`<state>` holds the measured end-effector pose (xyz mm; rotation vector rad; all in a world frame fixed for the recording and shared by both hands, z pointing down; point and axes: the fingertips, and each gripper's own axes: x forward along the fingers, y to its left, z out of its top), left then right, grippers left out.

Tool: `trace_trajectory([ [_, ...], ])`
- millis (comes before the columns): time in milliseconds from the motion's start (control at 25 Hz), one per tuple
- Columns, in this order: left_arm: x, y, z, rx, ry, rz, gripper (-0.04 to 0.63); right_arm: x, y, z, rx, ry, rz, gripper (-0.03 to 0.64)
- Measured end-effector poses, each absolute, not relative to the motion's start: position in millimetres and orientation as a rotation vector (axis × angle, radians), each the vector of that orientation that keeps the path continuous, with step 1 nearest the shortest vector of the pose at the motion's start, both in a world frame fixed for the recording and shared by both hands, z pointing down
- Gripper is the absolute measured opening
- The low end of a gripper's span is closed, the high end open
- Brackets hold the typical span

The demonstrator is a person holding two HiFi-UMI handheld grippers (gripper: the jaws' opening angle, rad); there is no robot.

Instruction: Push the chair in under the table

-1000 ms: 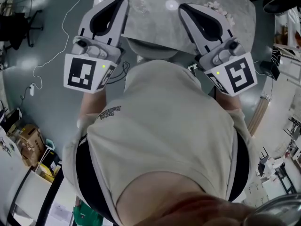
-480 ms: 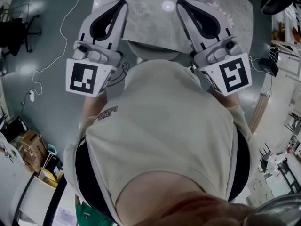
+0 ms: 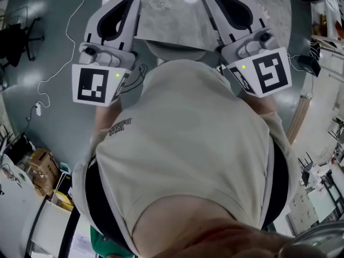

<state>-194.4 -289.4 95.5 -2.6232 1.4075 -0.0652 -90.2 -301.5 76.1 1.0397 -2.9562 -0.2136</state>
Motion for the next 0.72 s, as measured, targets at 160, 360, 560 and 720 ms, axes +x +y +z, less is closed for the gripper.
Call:
trace_trajectory([
  [160,-193.4,-291.0,98.7,-2.628,1.4,-0.085,0.009,-88.7,-304.7,79.2,1.055,-2.947,-0.199,0.009],
  [360,-195.8,-292.0,100.3,-2.644,1.396,-0.077,0.009,-92.5,-306.2,83.7,1.062,-2.932,-0.19,0.009],
  [560,-197.9,-290.1,99.7,-2.642,1.396,-0.084,0.009,-95.3,-304.7,86.2,1.056,-2.932,-0.184,0.009],
  [720,-184.9,-292.4,100.8,-2.653,1.382,-0.086,0.009,-82.3,-305.1,86.8,1.07,-2.925,-0.182,0.009],
])
